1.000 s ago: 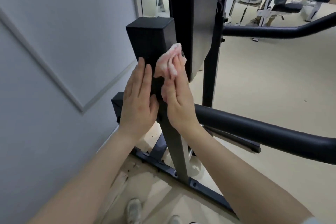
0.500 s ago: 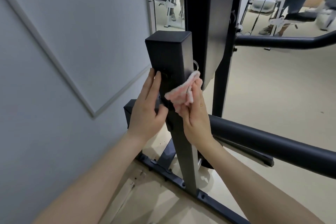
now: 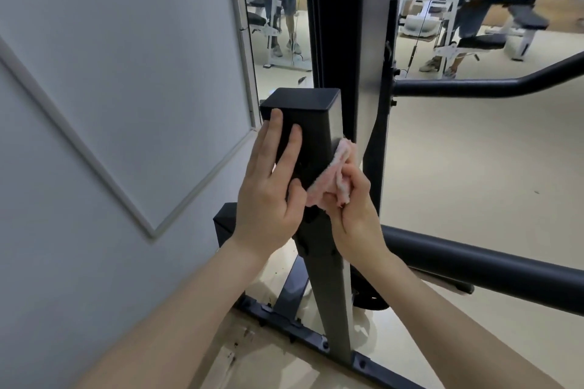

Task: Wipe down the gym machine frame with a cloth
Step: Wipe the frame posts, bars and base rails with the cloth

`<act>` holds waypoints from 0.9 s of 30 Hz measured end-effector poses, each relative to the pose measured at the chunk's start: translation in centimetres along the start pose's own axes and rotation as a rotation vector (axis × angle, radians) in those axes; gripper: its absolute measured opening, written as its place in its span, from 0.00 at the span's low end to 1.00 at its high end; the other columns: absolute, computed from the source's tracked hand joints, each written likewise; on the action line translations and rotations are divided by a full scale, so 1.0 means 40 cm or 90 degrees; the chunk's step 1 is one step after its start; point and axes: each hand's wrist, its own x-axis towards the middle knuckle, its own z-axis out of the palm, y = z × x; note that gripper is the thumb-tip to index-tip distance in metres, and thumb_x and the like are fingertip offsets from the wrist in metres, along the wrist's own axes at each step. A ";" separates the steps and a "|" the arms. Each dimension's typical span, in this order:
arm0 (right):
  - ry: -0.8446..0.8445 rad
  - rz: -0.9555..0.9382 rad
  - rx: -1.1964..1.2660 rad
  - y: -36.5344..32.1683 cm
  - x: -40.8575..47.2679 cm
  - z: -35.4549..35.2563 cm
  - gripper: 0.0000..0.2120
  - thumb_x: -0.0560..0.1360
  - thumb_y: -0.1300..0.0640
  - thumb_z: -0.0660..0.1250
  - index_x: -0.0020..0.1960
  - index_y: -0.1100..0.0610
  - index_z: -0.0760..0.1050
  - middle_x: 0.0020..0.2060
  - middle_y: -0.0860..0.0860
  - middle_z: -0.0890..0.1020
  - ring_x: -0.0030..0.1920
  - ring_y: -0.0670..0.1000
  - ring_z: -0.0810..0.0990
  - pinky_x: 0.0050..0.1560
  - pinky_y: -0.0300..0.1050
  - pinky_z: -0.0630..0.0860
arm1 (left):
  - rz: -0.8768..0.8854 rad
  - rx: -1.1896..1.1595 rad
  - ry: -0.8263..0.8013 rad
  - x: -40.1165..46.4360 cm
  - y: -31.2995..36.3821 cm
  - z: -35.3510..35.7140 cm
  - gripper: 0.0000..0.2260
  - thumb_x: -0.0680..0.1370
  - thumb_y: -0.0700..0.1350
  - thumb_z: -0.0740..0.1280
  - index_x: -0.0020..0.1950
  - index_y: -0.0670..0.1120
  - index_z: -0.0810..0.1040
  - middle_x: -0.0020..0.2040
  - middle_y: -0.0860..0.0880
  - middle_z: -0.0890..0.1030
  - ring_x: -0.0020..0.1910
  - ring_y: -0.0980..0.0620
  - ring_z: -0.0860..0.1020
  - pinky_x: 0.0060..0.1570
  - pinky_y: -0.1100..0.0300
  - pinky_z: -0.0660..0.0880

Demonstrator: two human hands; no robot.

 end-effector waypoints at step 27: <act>-0.635 0.005 -0.011 -0.124 0.445 -0.134 0.18 0.77 0.43 0.62 0.64 0.48 0.76 0.60 0.42 0.79 0.61 0.40 0.76 0.64 0.39 0.72 | -0.217 -0.024 0.104 0.021 0.122 0.002 0.26 0.73 0.40 0.51 0.72 0.44 0.65 0.73 0.46 0.63 0.73 0.60 0.60 0.69 0.72 0.56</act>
